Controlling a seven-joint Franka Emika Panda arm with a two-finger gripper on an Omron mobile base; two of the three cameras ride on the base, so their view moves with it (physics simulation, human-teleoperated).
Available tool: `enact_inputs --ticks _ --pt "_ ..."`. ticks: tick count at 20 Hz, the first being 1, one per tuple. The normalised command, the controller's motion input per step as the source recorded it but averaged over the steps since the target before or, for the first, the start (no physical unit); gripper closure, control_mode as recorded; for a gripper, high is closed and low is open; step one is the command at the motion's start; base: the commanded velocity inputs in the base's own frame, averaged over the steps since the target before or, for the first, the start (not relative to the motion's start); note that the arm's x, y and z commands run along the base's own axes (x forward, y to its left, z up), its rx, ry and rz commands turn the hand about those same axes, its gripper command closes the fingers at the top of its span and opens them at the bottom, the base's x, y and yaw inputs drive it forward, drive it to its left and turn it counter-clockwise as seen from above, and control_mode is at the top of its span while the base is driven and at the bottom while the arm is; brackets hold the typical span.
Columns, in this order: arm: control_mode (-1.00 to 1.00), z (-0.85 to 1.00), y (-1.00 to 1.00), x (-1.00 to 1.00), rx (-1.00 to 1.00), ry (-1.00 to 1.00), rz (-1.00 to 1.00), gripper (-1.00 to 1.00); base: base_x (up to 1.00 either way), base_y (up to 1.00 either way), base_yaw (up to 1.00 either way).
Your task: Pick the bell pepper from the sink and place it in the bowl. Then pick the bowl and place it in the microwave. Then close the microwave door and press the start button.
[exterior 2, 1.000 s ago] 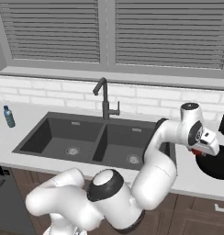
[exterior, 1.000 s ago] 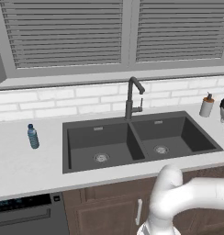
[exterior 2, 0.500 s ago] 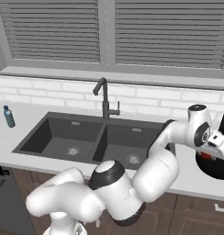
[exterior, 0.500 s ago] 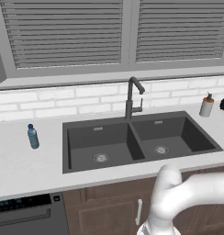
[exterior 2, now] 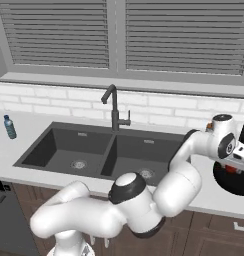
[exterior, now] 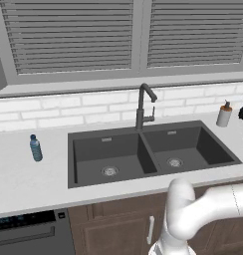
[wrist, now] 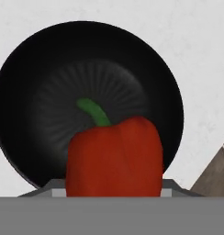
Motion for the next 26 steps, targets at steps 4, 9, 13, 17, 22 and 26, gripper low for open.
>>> enact_inputs --ticks 4,9,13,17,22,26 --pt "-1.0 -0.31 -0.12 0.18 0.0 0.01 0.0 1.0 0.0 0.0 0.0" --pt "-1.0 -0.27 -0.11 0.22 0.0 0.02 0.0 1.0 0.0 0.0 0.0" --pt "-1.0 -0.23 -0.18 0.16 0.0 0.01 0.0 1.0 0.0 0.0 0.0" --pt "-1.0 -0.24 -0.23 0.05 0.0 0.0 0.0 1.0 0.0 0.0 0.0" --pt "-1.0 -0.31 -0.09 0.07 0.0 0.0 0.0 1.0 0.0 0.0 0.0" --pt "-1.0 -0.3 -0.03 0.08 0.0 0.0 0.0 1.0 0.0 0.0 0.0"
